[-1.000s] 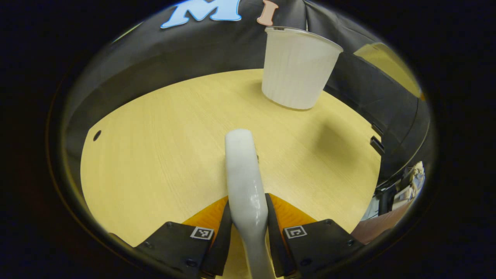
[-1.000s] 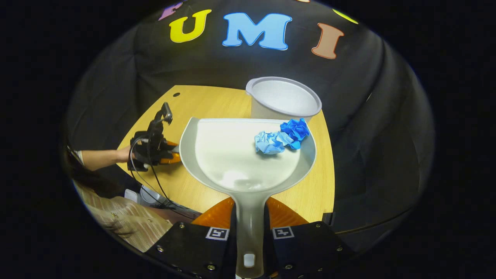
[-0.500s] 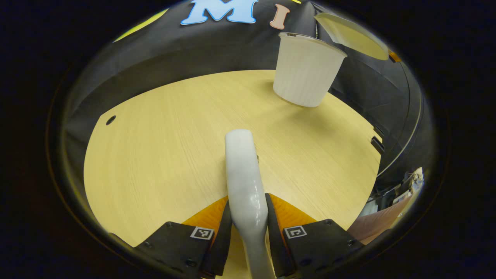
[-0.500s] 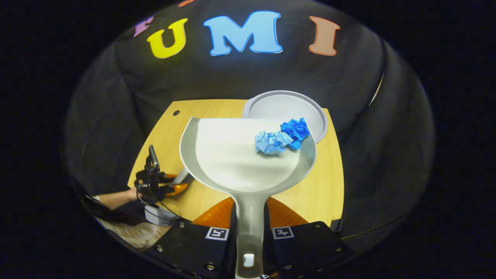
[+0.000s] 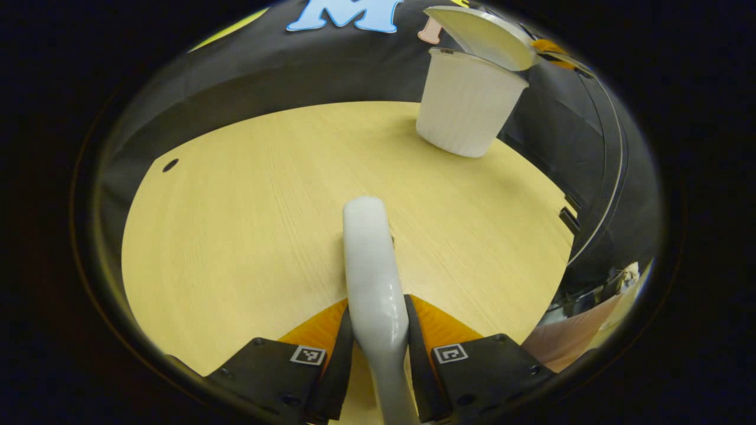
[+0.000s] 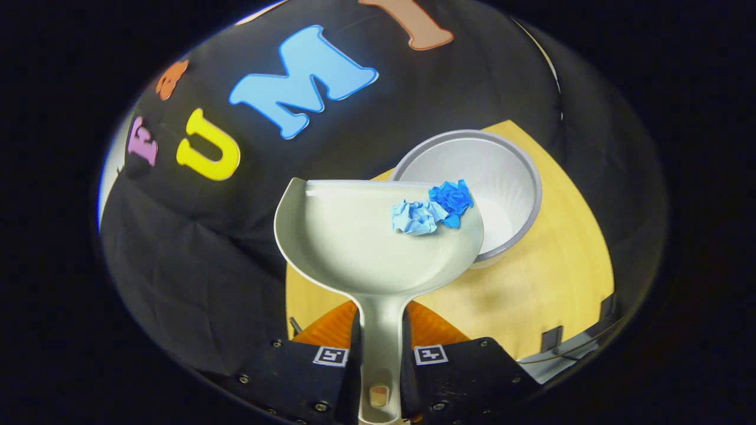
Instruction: Pick up the small broom and dustpan from the desktop, sweep the trash into the dustpan with the broom, and then empty the trash into the garbage bin.
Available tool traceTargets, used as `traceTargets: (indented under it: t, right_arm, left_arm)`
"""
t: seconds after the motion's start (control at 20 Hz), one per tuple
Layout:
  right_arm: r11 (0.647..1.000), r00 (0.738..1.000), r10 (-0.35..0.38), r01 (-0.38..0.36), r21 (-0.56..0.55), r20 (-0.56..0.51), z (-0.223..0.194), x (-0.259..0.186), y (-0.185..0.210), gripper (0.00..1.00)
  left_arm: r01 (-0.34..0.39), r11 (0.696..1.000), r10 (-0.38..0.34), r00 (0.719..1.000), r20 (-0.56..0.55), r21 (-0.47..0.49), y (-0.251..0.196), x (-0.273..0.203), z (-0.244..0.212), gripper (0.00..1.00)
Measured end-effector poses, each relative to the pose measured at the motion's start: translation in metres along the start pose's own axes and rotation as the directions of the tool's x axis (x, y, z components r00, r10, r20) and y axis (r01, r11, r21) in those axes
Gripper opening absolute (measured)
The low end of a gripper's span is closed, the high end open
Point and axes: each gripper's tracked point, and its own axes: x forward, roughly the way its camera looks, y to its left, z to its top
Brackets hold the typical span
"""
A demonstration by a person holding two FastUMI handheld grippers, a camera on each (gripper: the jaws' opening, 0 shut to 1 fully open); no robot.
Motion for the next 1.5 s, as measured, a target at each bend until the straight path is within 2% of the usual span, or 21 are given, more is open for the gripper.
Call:
traceTargets:
  t: [0.2,0.4,0.5,0.55,0.65,0.8,0.9,1.15,1.5]
  right_arm:
    - [0.962,0.987,0.143,-0.155,0.224,0.068,0.015,-0.011,0.005,0.26]
    - [0.893,0.96,0.241,-0.277,0.355,0.145,0.021,-0.014,0.011,0.26]
    - [0.843,0.936,0.299,-0.35,0.408,0.185,0.017,-0.013,0.017,0.26]
    - [0.824,0.926,0.322,-0.376,0.425,0.197,0.012,-0.011,0.019,0.26]
    - [0.783,0.905,0.358,-0.424,0.455,0.229,0.002,0.004,0.025,0.26]
    - [0.734,0.878,0.396,-0.479,0.481,0.269,0.002,0.004,0.019,0.25]
    - [0.732,0.873,0.402,-0.487,0.476,0.275,0.002,0.004,0.017,0.26]
    - [0.763,0.876,0.424,-0.482,0.431,0.23,0.005,0.008,0.027,0.26]
    - [0.842,0.884,0.447,-0.468,0.269,0.14,-0.052,-0.003,0.056,0.25]
  left_arm:
    - [-0.001,1.0,0.001,1.0,-0.004,0.005,0.003,-0.001,-0.001,0.52]
    - [-0.004,1.0,0.004,1.0,-0.004,0.007,0.002,-0.002,-0.001,0.52]
    - [-0.004,1.0,0.004,1.0,-0.003,0.007,0.001,-0.002,-0.001,0.51]
    - [-0.005,1.0,0.005,1.0,-0.003,0.009,0.001,-0.003,0.0,0.53]
    - [-0.007,1.0,0.007,1.0,0.001,0.011,-0.001,-0.003,0.0,0.52]
    - [-0.008,1.0,0.008,1.0,0.002,0.005,-0.001,-0.003,-0.001,0.52]
    - [-0.01,1.0,0.01,1.0,0.005,0.003,-0.001,-0.004,-0.001,0.51]
    - [-0.026,1.0,0.026,0.999,0.019,-0.013,-0.002,-0.009,-0.001,0.52]
    - [-0.069,0.996,0.071,0.997,0.03,-0.055,0.008,-0.018,-0.006,0.52]
